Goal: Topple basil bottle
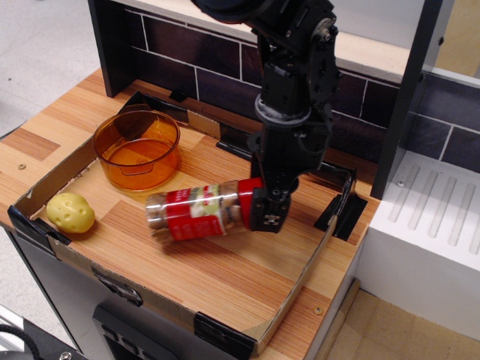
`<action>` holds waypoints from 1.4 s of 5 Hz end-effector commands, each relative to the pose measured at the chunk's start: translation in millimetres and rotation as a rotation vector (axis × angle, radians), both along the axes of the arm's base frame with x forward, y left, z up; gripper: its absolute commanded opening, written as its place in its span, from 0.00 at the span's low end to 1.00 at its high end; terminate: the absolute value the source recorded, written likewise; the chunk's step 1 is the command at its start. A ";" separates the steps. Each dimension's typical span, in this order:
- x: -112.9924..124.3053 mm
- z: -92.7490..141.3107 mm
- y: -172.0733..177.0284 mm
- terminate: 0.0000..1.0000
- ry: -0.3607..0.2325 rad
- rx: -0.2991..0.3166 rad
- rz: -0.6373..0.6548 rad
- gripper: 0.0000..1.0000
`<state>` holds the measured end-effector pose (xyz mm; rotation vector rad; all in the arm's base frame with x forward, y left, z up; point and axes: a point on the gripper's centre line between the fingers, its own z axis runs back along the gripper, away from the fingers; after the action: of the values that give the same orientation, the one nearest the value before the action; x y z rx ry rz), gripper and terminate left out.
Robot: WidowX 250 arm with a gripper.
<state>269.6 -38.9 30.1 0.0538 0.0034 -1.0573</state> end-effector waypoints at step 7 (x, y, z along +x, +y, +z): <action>21.8 65.6 13.8 0.00 -0.136 -0.144 -0.017 1.00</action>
<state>282.6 -25.7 71.5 -0.0451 -0.1290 -1.0668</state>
